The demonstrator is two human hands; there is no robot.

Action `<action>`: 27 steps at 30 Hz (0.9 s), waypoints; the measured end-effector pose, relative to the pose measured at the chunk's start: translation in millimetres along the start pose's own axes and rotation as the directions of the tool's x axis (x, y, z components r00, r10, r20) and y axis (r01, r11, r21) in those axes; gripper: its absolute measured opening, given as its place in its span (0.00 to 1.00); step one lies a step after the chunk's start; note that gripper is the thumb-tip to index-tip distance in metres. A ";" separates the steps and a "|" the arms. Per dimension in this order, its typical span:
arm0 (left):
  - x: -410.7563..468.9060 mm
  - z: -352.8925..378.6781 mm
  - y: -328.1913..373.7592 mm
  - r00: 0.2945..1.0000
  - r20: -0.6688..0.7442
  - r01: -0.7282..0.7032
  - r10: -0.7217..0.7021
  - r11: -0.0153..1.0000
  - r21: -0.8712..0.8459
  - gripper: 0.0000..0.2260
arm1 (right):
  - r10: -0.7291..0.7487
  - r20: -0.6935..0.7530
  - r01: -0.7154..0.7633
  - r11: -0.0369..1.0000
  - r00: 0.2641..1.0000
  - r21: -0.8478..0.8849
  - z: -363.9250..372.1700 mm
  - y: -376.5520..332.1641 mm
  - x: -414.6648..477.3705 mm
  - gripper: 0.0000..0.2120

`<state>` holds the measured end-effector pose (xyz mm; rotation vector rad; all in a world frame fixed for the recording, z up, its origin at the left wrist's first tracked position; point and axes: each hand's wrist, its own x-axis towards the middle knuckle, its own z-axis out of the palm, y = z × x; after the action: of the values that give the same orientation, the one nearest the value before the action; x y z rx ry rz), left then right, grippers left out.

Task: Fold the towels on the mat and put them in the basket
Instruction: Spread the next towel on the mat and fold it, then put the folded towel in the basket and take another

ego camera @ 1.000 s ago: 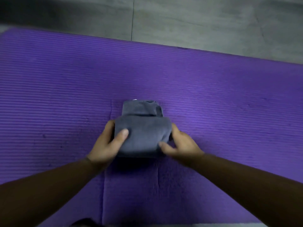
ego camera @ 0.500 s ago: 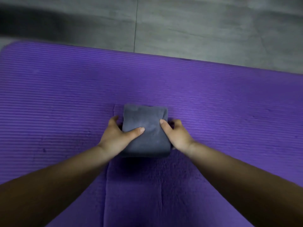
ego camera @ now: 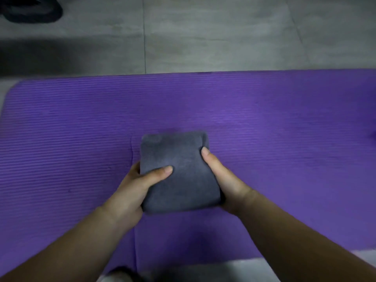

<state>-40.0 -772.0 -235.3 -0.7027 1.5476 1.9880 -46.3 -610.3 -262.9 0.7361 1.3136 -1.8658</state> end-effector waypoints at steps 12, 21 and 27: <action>-253.0 161.6 208.0 0.988 0.088 0.107 -0.125 0.977 0.186 0.16 | -0.176 -0.321 0.247 0.948 0.931 0.198 22.8 -148.1 -369.5 0.07; -386.8 399.9 253.6 0.949 0.316 -0.089 -0.018 0.943 0.320 0.27 | -0.263 -0.448 0.472 0.753 0.854 0.458 -91.6 -185.7 -595.5 0.48; -456.0 570.3 185.9 0.894 0.438 -0.067 -0.097 0.937 0.344 0.23 | -0.315 -0.678 0.669 0.655 0.664 0.351 -227.4 -161.5 -718.2 0.47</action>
<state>119.2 -295.0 325.9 -0.0928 1.5335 1.6404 242.3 -191.3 315.7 1.4507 1.4052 -2.7390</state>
